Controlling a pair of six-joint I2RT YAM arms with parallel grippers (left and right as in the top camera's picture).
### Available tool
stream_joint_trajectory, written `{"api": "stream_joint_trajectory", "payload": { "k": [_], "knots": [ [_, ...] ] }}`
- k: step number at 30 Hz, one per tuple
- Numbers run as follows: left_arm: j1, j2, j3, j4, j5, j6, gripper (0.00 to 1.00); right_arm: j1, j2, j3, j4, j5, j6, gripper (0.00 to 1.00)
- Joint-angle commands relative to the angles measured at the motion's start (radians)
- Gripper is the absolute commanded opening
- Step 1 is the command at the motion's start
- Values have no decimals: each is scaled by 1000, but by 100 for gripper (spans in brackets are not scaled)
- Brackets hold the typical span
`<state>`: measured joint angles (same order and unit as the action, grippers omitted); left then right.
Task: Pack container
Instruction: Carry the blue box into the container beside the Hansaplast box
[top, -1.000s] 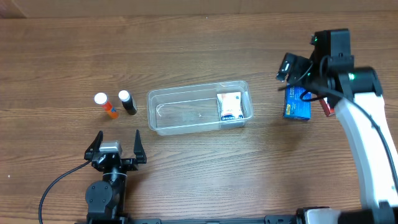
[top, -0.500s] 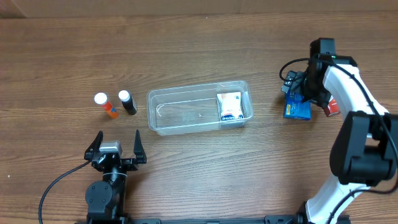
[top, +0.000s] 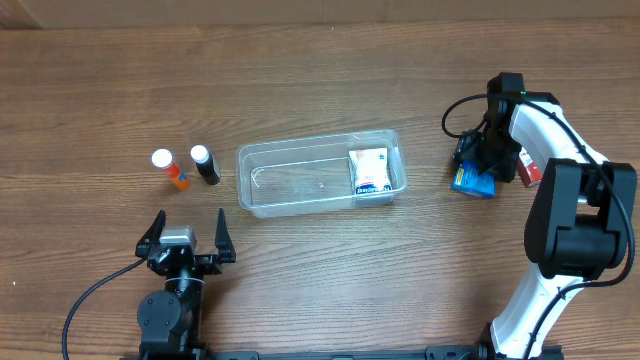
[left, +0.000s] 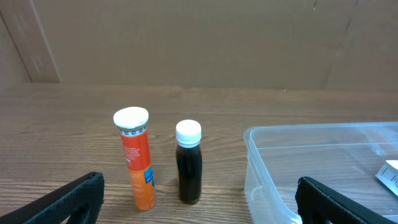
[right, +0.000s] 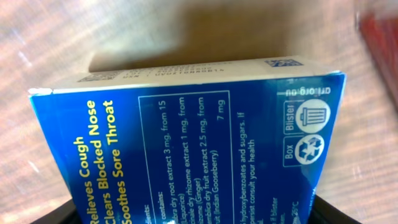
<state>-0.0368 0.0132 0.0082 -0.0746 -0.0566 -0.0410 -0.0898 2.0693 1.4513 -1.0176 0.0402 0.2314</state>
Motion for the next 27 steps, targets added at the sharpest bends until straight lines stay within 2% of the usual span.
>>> {"api": "stream_joint_trajectory", "payload": {
  "k": [1,7,10,14,17,20,27],
  "knots": [
    [4,-8,-3,3,2,16,100,21,-72,51,-42,-10,4,60],
    [4,-8,-3,3,1,16,100,120,-328,63,-100,-122,8,60],
    [4,-8,-3,3,1,16,100,231,-482,63,-108,-134,42,60],
    [4,-8,-3,3,1,16,100,408,-576,63,-89,-129,114,57],
    [4,-8,-3,3,1,16,100,555,-565,46,-32,-108,181,58],
    [4,-8,-3,3,2,16,100,666,-503,29,23,-2,276,61],
    [4,-8,-3,3,2,16,100,709,-297,29,152,26,315,62]
  ]
}}
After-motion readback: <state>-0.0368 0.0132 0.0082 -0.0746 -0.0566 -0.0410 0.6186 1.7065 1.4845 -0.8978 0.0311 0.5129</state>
